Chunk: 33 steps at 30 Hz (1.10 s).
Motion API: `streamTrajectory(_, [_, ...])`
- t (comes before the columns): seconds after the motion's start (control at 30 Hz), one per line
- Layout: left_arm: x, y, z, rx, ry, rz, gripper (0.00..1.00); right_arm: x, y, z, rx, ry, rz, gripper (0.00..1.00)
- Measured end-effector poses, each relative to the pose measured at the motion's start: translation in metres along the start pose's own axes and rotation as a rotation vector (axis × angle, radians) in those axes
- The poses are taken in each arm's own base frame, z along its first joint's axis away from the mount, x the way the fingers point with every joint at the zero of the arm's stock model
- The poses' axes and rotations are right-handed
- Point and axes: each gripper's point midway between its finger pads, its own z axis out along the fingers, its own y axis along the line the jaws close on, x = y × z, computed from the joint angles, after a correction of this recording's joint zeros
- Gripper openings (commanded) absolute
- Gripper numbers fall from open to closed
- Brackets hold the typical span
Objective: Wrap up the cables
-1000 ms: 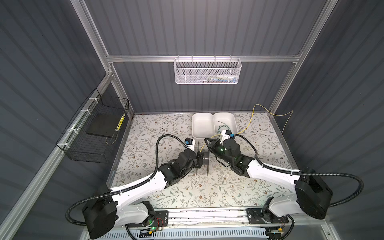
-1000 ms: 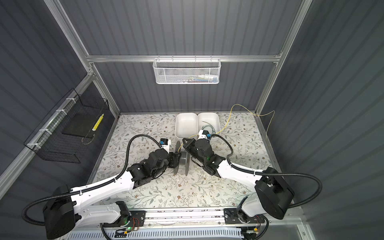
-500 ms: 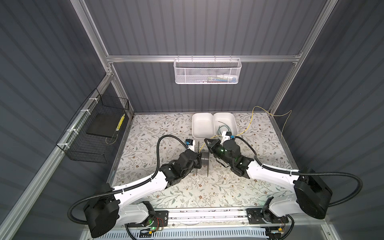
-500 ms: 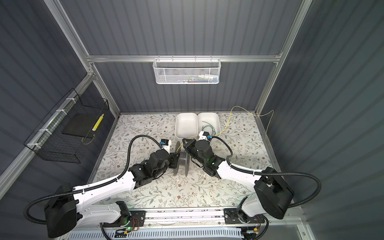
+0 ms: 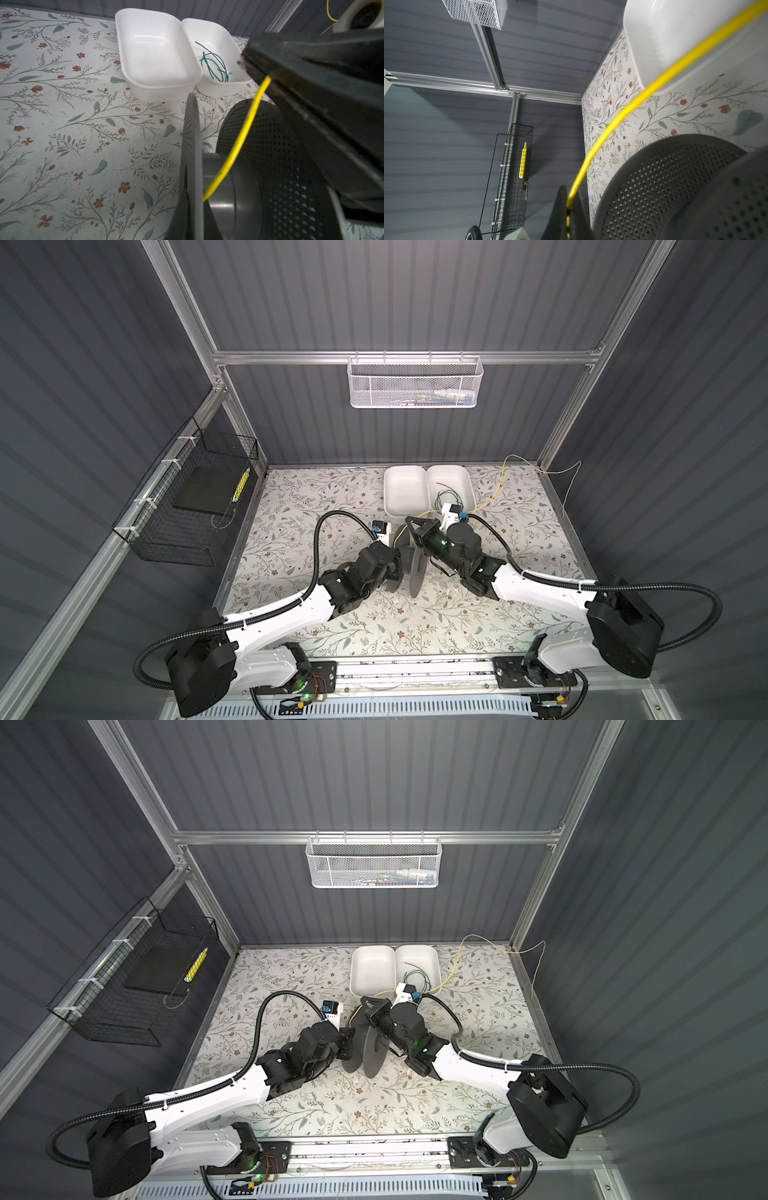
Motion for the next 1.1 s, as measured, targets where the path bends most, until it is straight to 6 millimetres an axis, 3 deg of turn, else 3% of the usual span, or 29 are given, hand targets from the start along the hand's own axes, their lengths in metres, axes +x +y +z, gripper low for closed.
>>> streamTrajectory(0.17, [0.002,0.004,-0.008,-0.009,0.015,0.023,0.00,0.004,-0.001,-0.002,-0.003,0.017,0.002,0.00])
streamTrajectory(0.27, [0.004,0.008,-0.014,-0.018,0.031,0.038,0.00,0.007,-0.005,-0.004,0.010,0.031,-0.003,0.08])
streamTrajectory(0.37, [0.007,0.014,-0.024,-0.038,0.062,0.053,0.00,0.007,-0.008,-0.009,0.026,0.029,-0.023,0.32])
streamTrajectory(0.47, [0.008,0.020,-0.037,-0.068,0.104,0.072,0.00,-0.009,-0.011,-0.019,0.061,-0.020,-0.062,0.41])
streamTrajectory(0.57, [0.003,0.024,-0.052,-0.081,0.126,0.089,0.00,-0.023,0.002,-0.036,0.059,-0.062,-0.097,0.51])
streamTrajectory(0.7, [-0.005,0.026,-0.073,-0.083,0.139,0.108,0.00,-0.041,0.025,-0.075,0.031,-0.117,-0.132,0.61])
streamTrajectory(0.87, [-0.011,0.030,-0.092,-0.087,0.158,0.137,0.00,-0.083,0.030,-0.134,0.072,-0.248,-0.187,0.71])
streamTrajectory(0.97, [-0.009,0.032,-0.099,-0.088,0.171,0.154,0.00,-0.128,0.019,-0.168,0.154,-0.383,-0.236,0.77])
streamTrajectory(1.1, [-0.004,0.037,-0.104,-0.099,0.199,0.171,0.00,-0.186,-0.001,-0.188,0.313,-0.488,-0.303,0.89])
